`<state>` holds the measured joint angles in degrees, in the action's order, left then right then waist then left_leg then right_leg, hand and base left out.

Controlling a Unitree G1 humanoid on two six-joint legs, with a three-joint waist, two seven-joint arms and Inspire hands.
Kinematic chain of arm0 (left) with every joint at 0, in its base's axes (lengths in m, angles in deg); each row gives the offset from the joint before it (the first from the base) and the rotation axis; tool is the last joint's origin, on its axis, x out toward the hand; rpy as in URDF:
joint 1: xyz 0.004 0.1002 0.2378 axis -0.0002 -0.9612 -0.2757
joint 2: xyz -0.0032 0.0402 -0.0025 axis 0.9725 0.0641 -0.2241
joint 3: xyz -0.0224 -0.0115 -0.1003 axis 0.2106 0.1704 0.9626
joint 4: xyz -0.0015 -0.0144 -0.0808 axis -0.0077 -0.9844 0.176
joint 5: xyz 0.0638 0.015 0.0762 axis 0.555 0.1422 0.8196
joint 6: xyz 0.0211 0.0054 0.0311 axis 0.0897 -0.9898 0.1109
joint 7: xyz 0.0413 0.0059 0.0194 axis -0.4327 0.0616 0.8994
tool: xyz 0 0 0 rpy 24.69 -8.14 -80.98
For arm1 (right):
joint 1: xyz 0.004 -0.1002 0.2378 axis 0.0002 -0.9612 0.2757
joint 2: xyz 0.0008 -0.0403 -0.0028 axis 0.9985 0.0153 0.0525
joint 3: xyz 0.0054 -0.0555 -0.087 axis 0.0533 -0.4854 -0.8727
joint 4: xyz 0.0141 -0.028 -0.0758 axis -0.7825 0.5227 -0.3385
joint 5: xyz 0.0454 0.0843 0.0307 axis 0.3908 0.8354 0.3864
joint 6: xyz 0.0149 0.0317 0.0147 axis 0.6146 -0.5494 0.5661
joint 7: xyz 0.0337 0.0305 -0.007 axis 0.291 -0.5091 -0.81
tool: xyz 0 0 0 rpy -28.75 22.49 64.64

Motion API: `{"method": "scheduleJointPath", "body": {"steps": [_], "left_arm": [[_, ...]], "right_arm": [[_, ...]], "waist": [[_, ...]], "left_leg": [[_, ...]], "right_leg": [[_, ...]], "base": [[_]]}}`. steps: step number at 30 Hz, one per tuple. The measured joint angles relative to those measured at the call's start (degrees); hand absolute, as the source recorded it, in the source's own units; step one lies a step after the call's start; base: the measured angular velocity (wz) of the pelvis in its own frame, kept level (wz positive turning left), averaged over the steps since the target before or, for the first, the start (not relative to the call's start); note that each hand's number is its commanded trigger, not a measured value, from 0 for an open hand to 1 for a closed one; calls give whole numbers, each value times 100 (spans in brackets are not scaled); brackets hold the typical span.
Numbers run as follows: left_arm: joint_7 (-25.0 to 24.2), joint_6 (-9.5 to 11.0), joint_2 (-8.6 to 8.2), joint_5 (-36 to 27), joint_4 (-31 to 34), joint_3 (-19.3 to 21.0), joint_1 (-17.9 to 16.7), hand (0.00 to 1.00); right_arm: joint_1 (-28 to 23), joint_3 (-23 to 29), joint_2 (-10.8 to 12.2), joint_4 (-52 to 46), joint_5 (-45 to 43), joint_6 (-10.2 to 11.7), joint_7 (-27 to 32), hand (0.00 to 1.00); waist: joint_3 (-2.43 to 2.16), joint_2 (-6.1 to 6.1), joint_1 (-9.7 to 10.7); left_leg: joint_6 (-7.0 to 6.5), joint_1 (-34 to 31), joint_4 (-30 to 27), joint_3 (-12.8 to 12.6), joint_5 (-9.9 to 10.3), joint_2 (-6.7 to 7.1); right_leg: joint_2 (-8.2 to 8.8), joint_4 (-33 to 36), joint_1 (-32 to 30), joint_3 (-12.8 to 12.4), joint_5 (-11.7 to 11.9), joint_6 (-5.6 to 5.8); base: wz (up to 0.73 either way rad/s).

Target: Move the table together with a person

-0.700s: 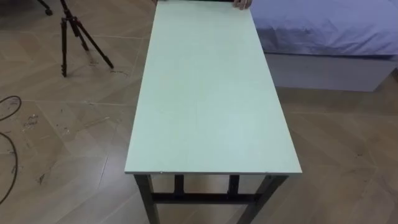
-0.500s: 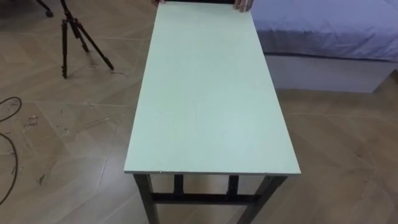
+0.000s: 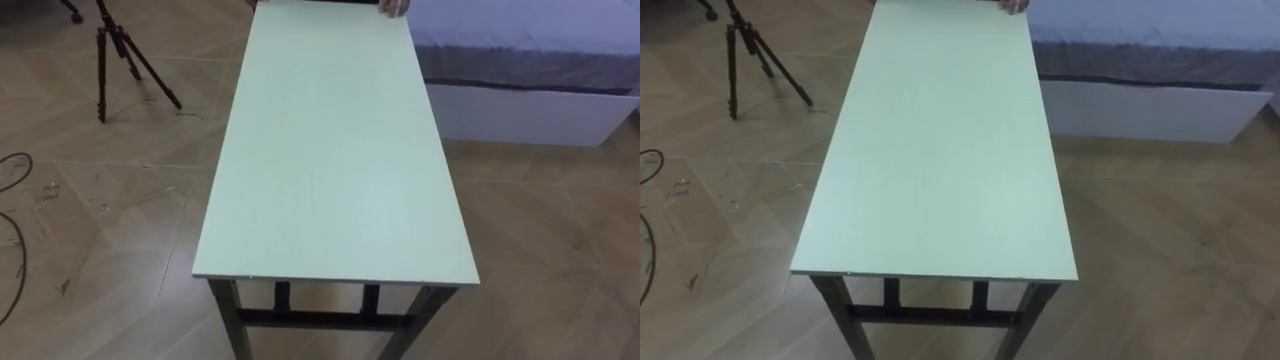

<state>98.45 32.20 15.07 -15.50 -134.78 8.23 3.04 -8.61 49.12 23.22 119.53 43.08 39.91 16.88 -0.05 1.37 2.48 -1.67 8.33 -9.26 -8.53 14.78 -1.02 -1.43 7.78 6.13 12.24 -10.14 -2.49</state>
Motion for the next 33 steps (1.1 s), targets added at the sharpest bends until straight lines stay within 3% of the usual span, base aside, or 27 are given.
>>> {"method": "scheduleJointPath", "body": {"steps": [9,16,21,28,33], "left_arm": [[-785,13,0,-1034,22,-7,39,0],[-1341,3,32,-2123,559,-42,171,0],[-1605,-24,60,-2547,1612,-354,-121,0],[-1851,-35,90,-2742,2335,-742,-285,0],[-2129,-87,133,-3226,3541,-985,-671,0]], "right_arm": [[-18,17,-30,-102,68,55,-417,0],[-159,117,-98,-1371,661,15,-802,0],[-656,118,-106,-2807,737,-8,-986,0],[-989,-31,-89,-3529,1171,-16,-1154,0],[-1239,-221,-70,-4285,1219,-112,-1253,0]], "waist": [[5,-92,-13],[32,-145,7],[21,-134,19],[9,-116,3],[11,-117,1]], "left_leg": [[0,-5,-5,-25,0,-4],[0,-62,-45,-22,0,-1],[0,-182,-84,-4,0,-1],[0,-268,-119,-6,0,-4],[0,-256,-117,-9,0,-10]], "right_leg": [[0,18,-11,9,0,0],[27,83,-57,45,-1,1],[30,84,-158,48,-2,0],[30,103,-243,50,-1,0],[30,114,-236,45,0,-1]], "base": [[0],[1],[0],[0],[0]]}}
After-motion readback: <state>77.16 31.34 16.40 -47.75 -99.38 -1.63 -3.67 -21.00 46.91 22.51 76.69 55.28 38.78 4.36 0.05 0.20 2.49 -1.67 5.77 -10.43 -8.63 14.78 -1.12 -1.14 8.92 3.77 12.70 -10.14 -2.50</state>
